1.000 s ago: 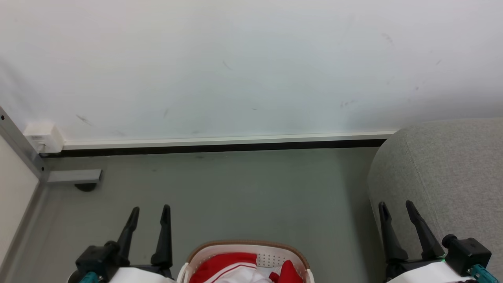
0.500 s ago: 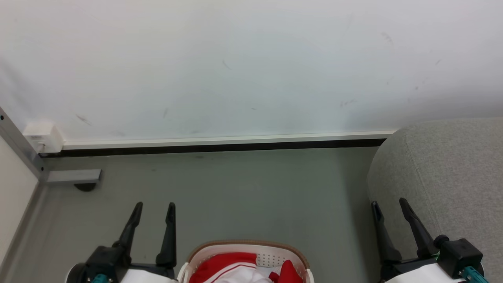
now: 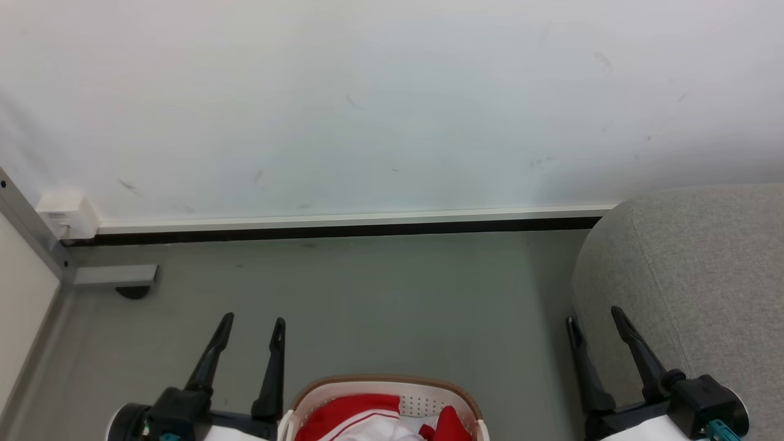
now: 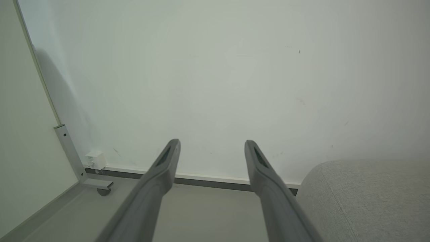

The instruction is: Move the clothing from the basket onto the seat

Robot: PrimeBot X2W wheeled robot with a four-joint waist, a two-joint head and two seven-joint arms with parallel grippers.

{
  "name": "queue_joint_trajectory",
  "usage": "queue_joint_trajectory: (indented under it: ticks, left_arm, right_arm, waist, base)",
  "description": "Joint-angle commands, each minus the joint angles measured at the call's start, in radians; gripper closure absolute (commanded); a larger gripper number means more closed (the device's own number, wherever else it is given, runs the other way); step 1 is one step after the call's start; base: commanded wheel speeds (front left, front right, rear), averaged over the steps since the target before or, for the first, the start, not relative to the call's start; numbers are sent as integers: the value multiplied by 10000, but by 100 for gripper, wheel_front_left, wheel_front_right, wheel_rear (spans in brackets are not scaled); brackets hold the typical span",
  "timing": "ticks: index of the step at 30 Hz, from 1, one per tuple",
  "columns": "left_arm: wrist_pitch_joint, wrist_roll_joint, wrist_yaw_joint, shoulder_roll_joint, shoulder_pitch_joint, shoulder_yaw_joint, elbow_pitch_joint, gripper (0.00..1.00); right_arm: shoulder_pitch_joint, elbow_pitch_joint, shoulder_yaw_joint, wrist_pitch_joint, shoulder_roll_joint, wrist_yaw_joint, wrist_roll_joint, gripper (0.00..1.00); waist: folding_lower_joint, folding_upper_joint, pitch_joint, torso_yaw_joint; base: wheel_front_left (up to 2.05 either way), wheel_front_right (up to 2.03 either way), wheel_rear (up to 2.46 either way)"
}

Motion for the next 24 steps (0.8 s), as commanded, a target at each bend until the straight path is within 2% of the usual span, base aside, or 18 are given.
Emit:
queue_joint_trajectory:
  ticks: [1,24]
  left_arm:
    - [-92,254,-3,-5,76,24,-79,0]
    - [-74,-85,-166,-184,-50,379,90,0]
  right_arm:
    - [-40,-20,28,-108,-14,-21,-148,0]
    - [-147,75,34,-73,-14,-21,212,0]
  waist:
    - [0,0,-10,5]
    - [0,0,-7,-100]
  base:
    - [0,0,0]
    - [0,0,0]
